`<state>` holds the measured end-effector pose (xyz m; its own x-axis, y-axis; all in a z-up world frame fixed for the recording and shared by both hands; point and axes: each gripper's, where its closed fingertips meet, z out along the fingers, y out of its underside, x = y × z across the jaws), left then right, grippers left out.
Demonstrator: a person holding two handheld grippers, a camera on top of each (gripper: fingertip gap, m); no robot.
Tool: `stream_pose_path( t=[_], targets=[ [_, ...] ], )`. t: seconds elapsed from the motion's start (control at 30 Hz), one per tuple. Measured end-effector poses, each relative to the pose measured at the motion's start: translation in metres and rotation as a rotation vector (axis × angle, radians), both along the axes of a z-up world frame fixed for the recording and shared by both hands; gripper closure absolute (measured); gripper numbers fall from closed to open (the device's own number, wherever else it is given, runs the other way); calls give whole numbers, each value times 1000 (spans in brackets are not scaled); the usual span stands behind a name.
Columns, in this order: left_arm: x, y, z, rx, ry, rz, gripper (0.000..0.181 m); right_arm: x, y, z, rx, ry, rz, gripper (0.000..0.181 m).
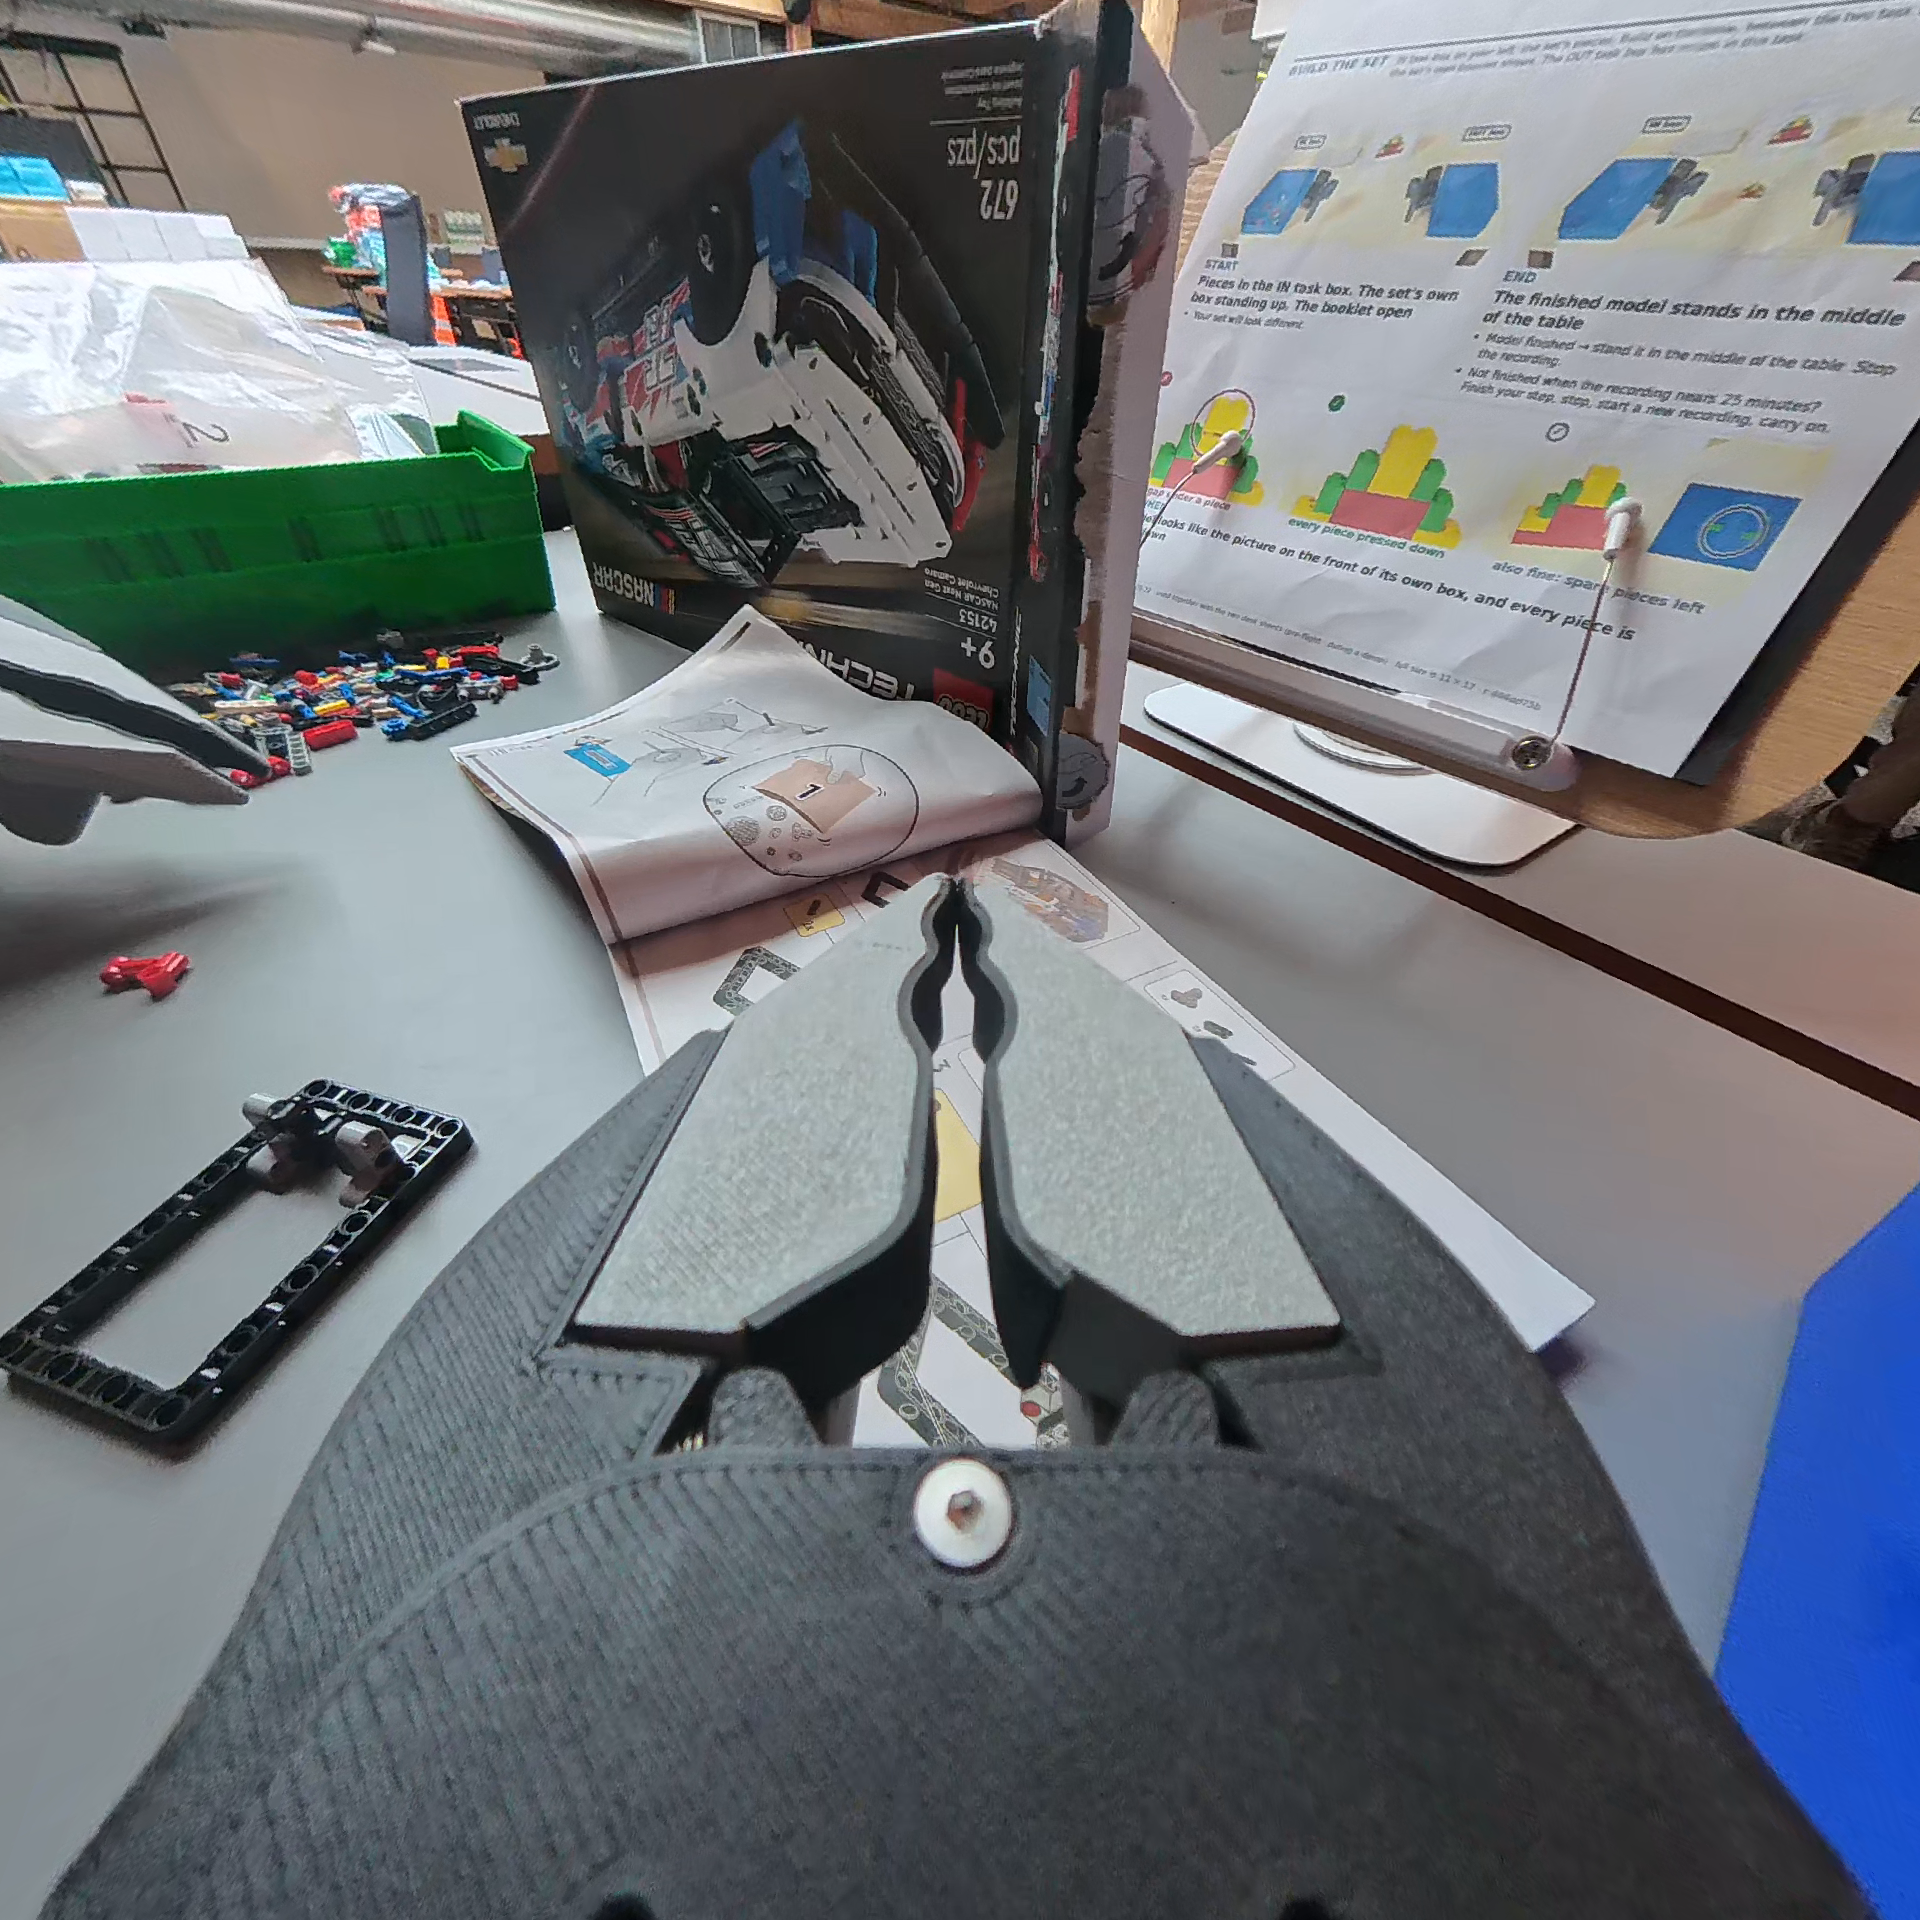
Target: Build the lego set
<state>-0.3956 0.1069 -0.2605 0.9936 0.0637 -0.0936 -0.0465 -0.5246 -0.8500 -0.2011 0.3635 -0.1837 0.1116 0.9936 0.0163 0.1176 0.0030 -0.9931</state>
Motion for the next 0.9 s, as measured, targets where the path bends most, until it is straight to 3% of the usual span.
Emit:
stream_pose_path(
  t=[0.03, 0.23, 0.37, 0.53, 0.67, 0.9],
  targets=[
    [-4, 0, 1, 4, 12, 21, 169, 0, -1, 0, 3, -2, 2, 181],
    [-45, -14, 19, 115, 58, 242, 169, -2, -3, -1, 8, -6, 8, 181],
    [-49, -16, 21, 150, -39, 250, 167, -3, -2, -4, 2, -13, 6, 181],
    [-51, -18, 24, 164, -21, 262, 168, -3, -2, -6, 0, -20, 7, 181],
    [-63, -22, 22, 149, -4, 334, 152, -5, -3, -10, 0, -31, 11, 181],
    [-77, -34, 37, 265, -50, 404, 142, -9, -4, -16, -7, -51, 20, 181]
  ],
)
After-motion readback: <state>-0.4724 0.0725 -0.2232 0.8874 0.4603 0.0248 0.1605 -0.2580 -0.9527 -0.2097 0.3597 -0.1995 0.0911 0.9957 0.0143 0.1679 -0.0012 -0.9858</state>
